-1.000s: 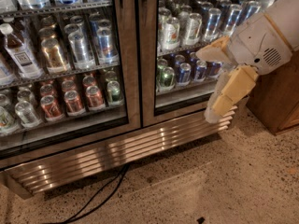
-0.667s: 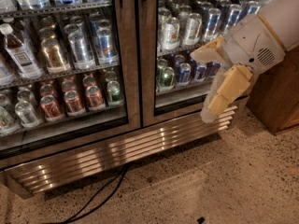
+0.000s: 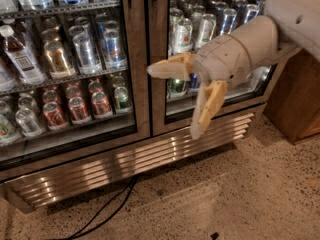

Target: Open right fridge door

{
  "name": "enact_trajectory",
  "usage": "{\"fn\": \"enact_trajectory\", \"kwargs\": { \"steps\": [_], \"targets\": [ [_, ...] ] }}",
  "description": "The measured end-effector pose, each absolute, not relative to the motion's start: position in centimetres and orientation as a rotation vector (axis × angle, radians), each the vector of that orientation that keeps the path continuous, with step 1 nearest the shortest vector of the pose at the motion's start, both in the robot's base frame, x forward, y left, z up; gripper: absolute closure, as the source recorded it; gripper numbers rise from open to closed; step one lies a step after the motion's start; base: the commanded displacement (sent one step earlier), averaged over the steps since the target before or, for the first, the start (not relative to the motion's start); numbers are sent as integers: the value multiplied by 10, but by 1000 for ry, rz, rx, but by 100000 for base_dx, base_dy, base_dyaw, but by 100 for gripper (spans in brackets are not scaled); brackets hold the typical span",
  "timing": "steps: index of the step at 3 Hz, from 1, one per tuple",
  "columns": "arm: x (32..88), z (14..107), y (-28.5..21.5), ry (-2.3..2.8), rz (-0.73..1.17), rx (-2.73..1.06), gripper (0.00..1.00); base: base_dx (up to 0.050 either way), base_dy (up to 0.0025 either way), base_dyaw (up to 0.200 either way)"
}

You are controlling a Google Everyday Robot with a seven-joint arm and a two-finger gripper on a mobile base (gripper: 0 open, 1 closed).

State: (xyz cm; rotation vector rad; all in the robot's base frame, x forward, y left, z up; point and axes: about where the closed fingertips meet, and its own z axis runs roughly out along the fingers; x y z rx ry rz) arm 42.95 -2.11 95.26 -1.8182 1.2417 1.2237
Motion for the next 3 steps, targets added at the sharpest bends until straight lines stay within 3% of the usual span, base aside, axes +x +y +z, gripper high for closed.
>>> {"fn": "enact_trajectory", "kwargs": {
  "steps": [1,3],
  "targets": [
    [413,987,9,923,1460,-1709,0,0,0,0],
    [413,1009,20,873,1498,-1640,0,0,0,0]
  ]
}}
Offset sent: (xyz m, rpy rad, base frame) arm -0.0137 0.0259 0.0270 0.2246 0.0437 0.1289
